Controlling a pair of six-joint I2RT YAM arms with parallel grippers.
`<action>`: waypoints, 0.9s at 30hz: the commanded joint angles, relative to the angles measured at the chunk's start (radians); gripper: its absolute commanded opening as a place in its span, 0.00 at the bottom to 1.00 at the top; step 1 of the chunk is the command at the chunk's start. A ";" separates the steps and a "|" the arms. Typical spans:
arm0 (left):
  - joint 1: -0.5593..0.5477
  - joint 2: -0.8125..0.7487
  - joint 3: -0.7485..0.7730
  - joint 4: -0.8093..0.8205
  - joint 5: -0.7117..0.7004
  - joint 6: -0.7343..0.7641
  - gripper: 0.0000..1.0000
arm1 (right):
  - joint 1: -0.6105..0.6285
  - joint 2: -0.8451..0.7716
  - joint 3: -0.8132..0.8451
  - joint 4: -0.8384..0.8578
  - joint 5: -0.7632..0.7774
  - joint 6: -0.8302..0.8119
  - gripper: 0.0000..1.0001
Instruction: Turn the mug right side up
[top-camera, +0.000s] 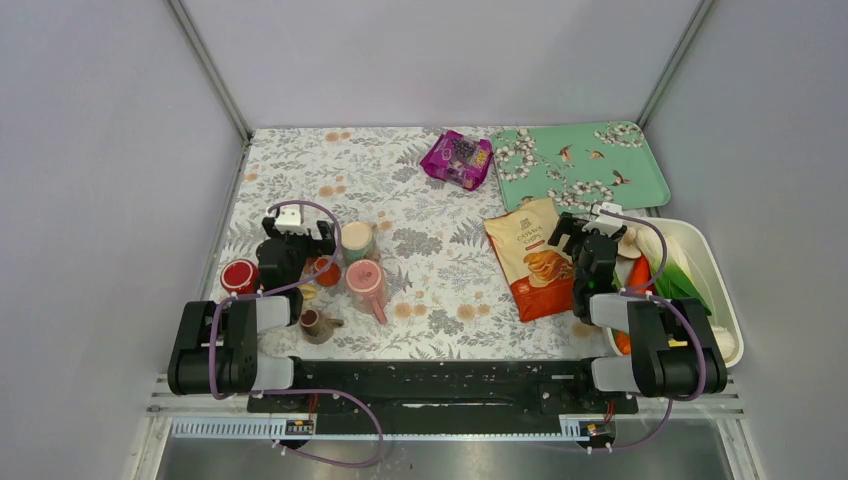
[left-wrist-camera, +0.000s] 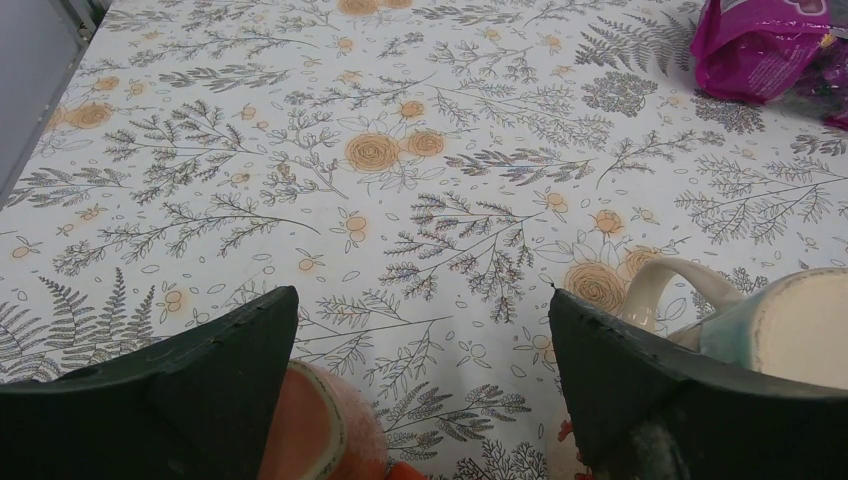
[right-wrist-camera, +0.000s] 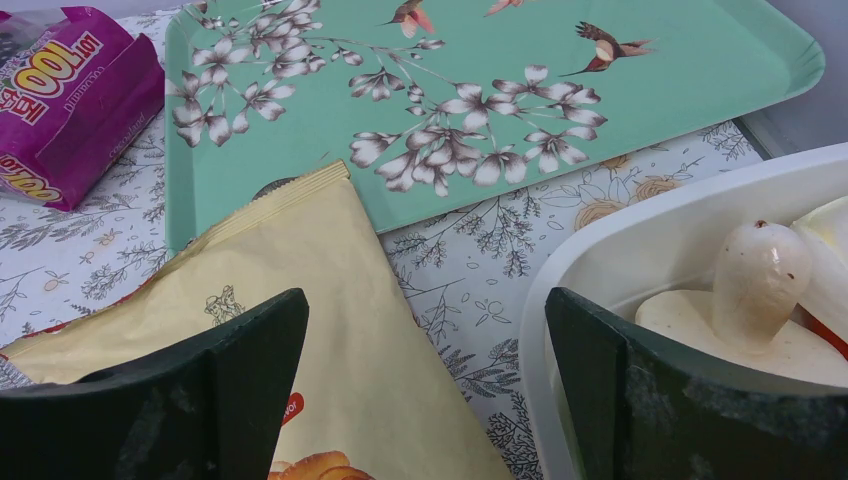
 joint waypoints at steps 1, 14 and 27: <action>0.005 0.004 -0.007 0.075 0.019 -0.011 0.99 | -0.005 0.001 -0.008 0.065 0.023 -0.012 0.98; 0.132 -0.130 0.229 -0.373 0.315 -0.051 0.99 | -0.005 -0.333 0.076 -0.285 -0.164 0.032 0.99; -0.323 -0.276 0.982 -2.042 0.354 1.087 0.97 | 0.066 -0.458 0.285 -0.703 -0.698 0.062 0.99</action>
